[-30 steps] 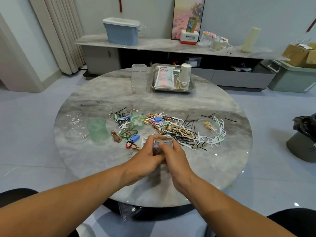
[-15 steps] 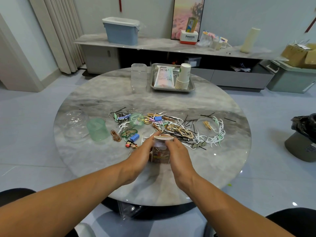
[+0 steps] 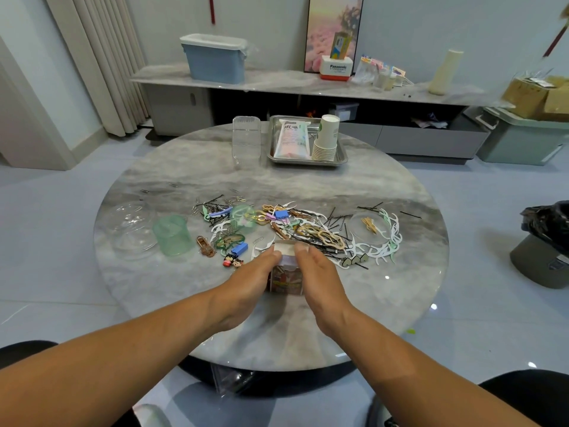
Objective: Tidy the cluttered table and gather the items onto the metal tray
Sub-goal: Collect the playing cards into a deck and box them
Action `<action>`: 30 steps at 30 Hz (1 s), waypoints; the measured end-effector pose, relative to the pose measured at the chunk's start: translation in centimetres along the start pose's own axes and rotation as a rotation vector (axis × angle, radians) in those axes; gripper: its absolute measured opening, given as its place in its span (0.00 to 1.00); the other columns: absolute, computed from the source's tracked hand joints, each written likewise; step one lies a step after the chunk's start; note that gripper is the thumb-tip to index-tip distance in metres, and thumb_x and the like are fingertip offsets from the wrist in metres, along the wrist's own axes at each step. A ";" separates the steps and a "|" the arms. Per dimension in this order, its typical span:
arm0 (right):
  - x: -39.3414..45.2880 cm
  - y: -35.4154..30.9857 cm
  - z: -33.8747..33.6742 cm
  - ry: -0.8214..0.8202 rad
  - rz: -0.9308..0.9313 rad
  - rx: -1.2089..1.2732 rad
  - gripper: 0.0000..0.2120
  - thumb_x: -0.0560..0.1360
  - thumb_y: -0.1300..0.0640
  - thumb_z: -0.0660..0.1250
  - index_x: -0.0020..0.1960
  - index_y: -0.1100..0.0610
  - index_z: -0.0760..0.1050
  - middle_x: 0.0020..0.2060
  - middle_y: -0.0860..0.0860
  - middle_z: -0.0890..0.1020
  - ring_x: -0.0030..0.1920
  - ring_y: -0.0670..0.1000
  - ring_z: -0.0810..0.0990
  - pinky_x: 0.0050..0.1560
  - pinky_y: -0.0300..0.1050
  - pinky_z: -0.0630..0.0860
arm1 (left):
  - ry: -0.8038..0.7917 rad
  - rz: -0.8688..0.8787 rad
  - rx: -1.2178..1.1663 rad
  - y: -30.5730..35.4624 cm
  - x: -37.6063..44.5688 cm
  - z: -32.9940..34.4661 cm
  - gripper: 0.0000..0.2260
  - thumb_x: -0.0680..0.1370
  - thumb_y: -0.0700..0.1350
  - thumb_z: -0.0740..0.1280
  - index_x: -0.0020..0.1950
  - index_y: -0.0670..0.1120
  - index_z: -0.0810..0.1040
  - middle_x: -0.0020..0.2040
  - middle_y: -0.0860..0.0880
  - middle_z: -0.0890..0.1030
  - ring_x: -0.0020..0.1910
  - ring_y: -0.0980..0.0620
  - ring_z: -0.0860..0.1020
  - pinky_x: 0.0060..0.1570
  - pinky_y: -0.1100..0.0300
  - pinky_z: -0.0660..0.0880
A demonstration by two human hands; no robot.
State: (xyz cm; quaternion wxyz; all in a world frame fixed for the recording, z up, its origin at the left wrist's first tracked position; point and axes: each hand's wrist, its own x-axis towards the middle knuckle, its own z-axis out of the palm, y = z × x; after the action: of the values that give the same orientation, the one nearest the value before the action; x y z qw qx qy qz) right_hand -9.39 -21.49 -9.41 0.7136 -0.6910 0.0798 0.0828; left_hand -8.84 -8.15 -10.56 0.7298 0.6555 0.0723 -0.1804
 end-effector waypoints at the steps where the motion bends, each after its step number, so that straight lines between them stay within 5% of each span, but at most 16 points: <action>1: -0.1 0.0 0.0 -0.020 0.043 0.047 0.20 0.85 0.47 0.55 0.56 0.53 0.84 0.49 0.51 0.88 0.49 0.48 0.86 0.43 0.39 0.80 | 0.002 0.000 0.012 0.1 0.1 0.0 0.16 0.86 0.48 0.54 0.67 0.49 0.78 0.62 0.48 0.84 0.65 0.47 0.78 0.73 0.45 0.68; 6: -0.7 0.6 -0.1 -0.020 0.077 0.180 0.21 0.82 0.52 0.54 0.51 0.49 0.87 0.50 0.51 0.88 0.47 0.47 0.86 0.44 0.41 0.78 | 0.023 0.009 0.041 0.4 0.2 0.1 0.16 0.86 0.48 0.54 0.63 0.48 0.80 0.57 0.47 0.85 0.61 0.46 0.81 0.68 0.43 0.73; 9: -0.8 0.7 -0.1 -0.019 -0.013 0.103 0.17 0.84 0.56 0.57 0.56 0.48 0.85 0.52 0.50 0.87 0.53 0.51 0.85 0.48 0.42 0.79 | 0.031 0.032 0.040 0.6 0.2 0.1 0.12 0.86 0.47 0.58 0.60 0.50 0.80 0.54 0.50 0.86 0.57 0.49 0.83 0.64 0.47 0.76; 12: -0.7 0.2 -0.3 -0.019 -0.089 0.081 0.17 0.83 0.60 0.61 0.59 0.41 0.82 0.52 0.44 0.87 0.52 0.45 0.85 0.44 0.36 0.80 | 0.079 0.082 0.010 0.7 0.2 -0.2 0.08 0.84 0.44 0.62 0.58 0.50 0.81 0.52 0.49 0.86 0.54 0.49 0.84 0.62 0.45 0.78; 14: -0.4 -0.1 -0.7 0.004 -0.172 0.071 0.16 0.82 0.61 0.65 0.64 0.45 0.80 0.53 0.42 0.86 0.53 0.41 0.84 0.45 0.33 0.80 | 0.141 0.130 -0.026 0.7 0.1 -0.3 0.05 0.82 0.43 0.67 0.55 0.48 0.81 0.52 0.45 0.86 0.54 0.47 0.83 0.60 0.42 0.78; 19: -0.4 0.1 -1.4 0.006 -0.332 -0.077 0.11 0.82 0.52 0.68 0.60 0.40 0.81 0.57 0.37 0.84 0.60 0.36 0.80 0.57 0.32 0.78 | 0.221 0.267 0.098 0.5 0.1 -0.8 0.08 0.78 0.44 0.73 0.56 0.47 0.81 0.53 0.45 0.84 0.48 0.58 0.81 0.42 0.67 0.76; 23: -0.1 0.5 -1.6 0.012 -0.353 -0.122 0.14 0.82 0.56 0.67 0.61 0.39 0.81 0.57 0.37 0.84 0.60 0.37 0.81 0.59 0.36 0.78 | 0.168 0.307 0.134 0.3 0.0 -0.9 0.12 0.78 0.42 0.72 0.61 0.46 0.81 0.54 0.45 0.85 0.54 0.52 0.82 0.54 0.59 0.79; 27: -0.1 0.5 -1.7 0.005 -0.368 -0.121 0.15 0.83 0.58 0.66 0.63 0.40 0.79 0.57 0.36 0.84 0.61 0.37 0.80 0.62 0.36 0.77 | 0.130 0.305 0.123 0.1 0.2 -1.1 0.10 0.78 0.43 0.72 0.58 0.51 0.81 0.48 0.52 0.85 0.38 0.62 0.80 0.36 0.67 0.75; 30: -0.1 0.7 -1.8 0.007 -0.367 -0.186 0.14 0.82 0.58 0.66 0.63 0.43 0.80 0.57 0.40 0.85 0.60 0.37 0.80 0.62 0.39 0.77 | 0.138 0.283 0.113 -0.2 0.4 -1.4 0.13 0.76 0.43 0.75 0.59 0.52 0.81 0.48 0.52 0.85 0.40 0.58 0.82 0.36 0.65 0.76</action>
State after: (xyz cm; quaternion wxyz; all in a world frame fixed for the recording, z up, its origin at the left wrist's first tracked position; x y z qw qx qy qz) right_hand -9.66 -23.26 -10.10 0.6496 -0.7571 -0.0528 -0.0440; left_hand -8.32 -6.84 -11.04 0.7033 0.7098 0.0192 -0.0342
